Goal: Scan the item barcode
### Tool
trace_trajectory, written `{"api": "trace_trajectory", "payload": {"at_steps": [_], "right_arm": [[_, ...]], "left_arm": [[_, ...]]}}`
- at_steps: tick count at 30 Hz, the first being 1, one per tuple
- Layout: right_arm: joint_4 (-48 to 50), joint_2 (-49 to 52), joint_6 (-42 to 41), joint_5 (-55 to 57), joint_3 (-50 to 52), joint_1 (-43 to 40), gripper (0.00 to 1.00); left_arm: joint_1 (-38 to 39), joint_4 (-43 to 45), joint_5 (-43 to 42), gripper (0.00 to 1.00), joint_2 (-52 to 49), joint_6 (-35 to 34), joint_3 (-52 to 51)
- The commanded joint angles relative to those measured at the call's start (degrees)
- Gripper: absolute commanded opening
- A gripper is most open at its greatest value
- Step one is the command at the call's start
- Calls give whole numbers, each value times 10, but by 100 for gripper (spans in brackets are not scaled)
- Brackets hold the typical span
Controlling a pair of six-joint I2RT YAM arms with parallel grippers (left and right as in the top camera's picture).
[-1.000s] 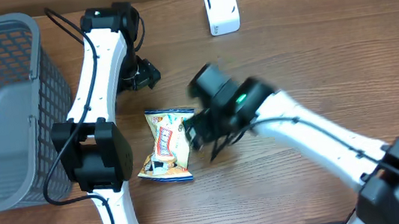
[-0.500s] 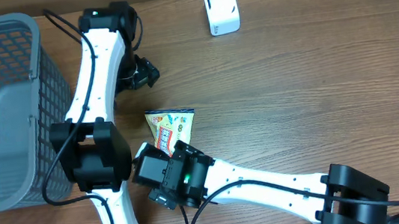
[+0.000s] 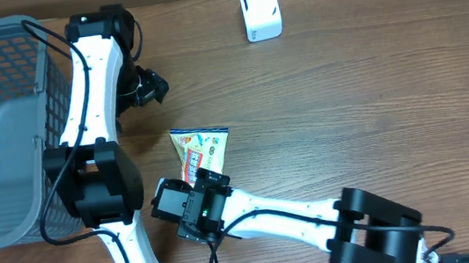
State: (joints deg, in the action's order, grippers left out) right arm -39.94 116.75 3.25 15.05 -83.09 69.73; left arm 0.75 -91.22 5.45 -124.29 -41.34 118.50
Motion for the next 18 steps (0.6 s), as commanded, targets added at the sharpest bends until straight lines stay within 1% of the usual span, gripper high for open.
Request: {"api": "trace_trajectory", "payload": {"at_steps": [1, 2, 3, 6, 11, 12, 14, 16, 17, 18], "right_arm": [[10, 3, 13, 27, 2, -4, 100], [15, 3, 13, 34, 2, -5, 100], [22, 3, 13, 36, 2, -9, 93], [26, 4, 13, 35, 2, -19, 79], [21, 17, 10, 34, 2, -41, 73], [16, 21, 7, 33, 2, -50, 64], [13, 21, -9, 34, 2, -59, 41], [9, 21, -20, 36, -1, -66, 23], [6, 21, -26, 36, -3, -69, 10], [2, 21, -35, 39, -7, -73, 4]], "left_arm": [[3, 0, -6, 100, 16, 11, 10], [3, 0, -5, 100, 16, 11, 10], [3, 0, -4, 100, 16, 11, 10], [3, 0, -4, 100, 16, 11, 9], [3, -1, -4, 100, 16, 11, 9], [3, -1, -4, 100, 16, 11, 9], [3, -2, -4, 100, 16, 11, 9], [3, -2, -4, 100, 16, 11, 9], [3, -3, -4, 100, 16, 11, 9], [3, -3, -4, 100, 16, 11, 9]]}}
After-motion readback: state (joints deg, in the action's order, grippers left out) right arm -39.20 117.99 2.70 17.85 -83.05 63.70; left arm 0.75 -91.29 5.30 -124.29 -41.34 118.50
